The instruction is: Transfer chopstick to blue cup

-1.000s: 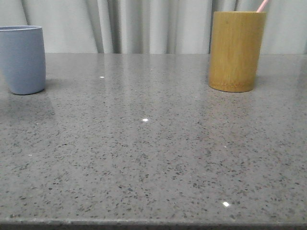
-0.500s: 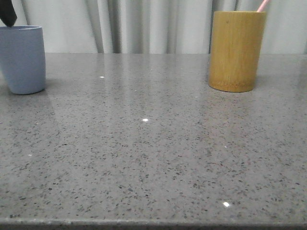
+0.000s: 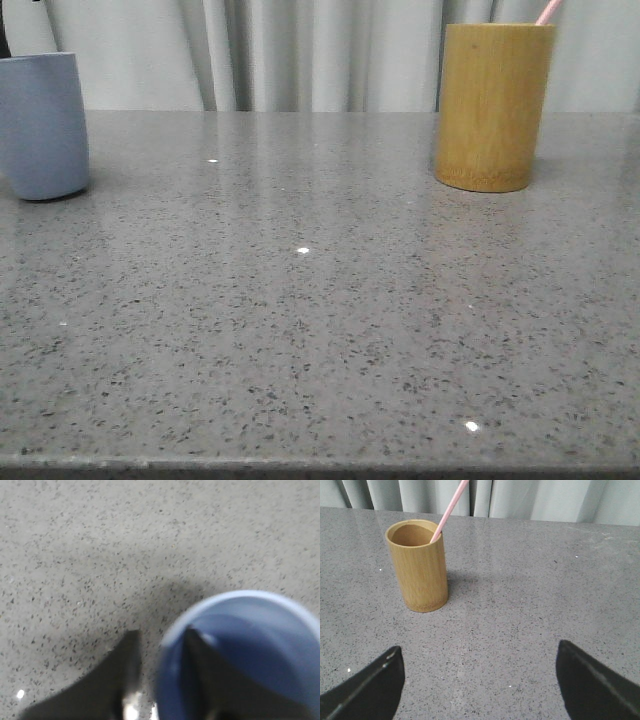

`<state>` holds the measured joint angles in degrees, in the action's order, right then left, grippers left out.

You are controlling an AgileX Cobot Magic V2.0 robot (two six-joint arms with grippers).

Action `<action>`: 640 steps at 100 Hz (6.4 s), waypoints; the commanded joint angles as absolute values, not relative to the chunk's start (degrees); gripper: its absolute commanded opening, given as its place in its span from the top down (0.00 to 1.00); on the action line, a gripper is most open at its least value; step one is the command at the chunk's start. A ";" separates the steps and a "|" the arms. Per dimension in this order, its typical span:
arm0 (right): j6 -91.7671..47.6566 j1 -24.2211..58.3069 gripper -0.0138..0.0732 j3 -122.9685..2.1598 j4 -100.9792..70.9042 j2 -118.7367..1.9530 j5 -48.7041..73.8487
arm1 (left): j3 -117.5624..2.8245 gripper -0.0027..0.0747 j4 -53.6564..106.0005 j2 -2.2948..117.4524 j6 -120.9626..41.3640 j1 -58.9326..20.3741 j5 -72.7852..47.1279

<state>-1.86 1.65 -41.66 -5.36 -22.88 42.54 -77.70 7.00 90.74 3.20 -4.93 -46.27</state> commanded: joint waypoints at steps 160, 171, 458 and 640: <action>-2.04 1.46 0.14 -43.61 -5.58 -23.84 38.14 | -95.95 0.79 9.85 100.21 1.65 -27.06 -47.10; -2.04 1.46 0.14 -43.61 -5.58 -23.84 38.14 | -95.95 0.59 9.85 100.21 1.65 -27.06 -47.10; 4.88 9.32 0.14 -45.04 -14.29 -71.90 -29.40 | -49.64 0.34 3.46 37.24 4.33 -8.82 -46.09; 10.21 11.45 0.92 -59.81 -12.89 -77.59 -26.13 | -49.64 0.34 3.35 37.24 4.33 -8.82 -46.09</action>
